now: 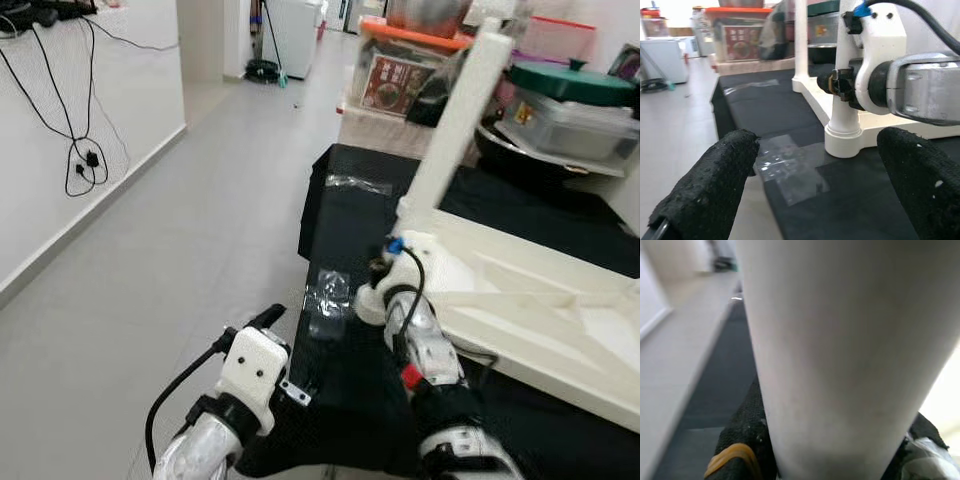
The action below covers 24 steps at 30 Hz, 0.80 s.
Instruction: Building children table
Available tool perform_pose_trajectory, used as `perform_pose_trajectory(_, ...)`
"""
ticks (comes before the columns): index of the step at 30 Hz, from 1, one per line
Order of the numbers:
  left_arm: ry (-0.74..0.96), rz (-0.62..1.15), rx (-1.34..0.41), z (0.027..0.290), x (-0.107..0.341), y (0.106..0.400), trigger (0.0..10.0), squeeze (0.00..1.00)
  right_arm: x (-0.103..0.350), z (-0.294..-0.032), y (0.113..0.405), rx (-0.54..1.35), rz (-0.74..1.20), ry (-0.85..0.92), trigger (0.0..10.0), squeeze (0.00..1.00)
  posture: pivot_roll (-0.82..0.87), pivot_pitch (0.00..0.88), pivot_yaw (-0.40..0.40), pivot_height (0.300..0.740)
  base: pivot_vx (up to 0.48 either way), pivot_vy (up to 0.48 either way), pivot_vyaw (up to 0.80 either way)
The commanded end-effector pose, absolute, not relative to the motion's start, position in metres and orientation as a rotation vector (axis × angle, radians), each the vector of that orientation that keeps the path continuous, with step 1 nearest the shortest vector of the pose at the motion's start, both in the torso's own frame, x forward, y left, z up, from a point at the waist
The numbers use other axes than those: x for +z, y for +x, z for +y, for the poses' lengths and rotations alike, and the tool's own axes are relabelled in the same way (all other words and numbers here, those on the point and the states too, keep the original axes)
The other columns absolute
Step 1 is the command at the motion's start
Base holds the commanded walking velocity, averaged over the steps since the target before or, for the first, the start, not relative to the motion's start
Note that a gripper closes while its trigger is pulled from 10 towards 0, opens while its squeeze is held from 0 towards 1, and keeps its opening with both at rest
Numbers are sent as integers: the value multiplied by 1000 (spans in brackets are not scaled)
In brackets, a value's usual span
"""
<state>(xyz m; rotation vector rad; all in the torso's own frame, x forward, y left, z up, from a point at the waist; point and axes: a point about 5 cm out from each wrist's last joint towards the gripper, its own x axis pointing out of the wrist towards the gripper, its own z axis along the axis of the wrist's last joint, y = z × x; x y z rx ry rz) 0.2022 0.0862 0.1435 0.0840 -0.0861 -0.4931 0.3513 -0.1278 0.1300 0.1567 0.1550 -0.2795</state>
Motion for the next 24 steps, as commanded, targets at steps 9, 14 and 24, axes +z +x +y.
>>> perform_pose_trajectory(9, 90, -82, -502, 85, 142, 202, 10000, 0, 143, -99, 359, -97, 68, 344, 10000, 1000, 157, 0, -173, 740, 0, 0, 0)
perform_pose_trajectory(14, 87, -81, -506, 84, 141, 202, 10000, 0, 161, -120, 368, -65, -13, 259, 10000, 0, 153, 0, -171, 740, 0, 0, 0)
perform_pose_trajectory(24, 89, -87, -505, 83, 142, 204, 10000, 0, 157, -139, 364, 741, 73, 230, 10000, 0, 156, 0, -173, 740, 0, 0, 0)
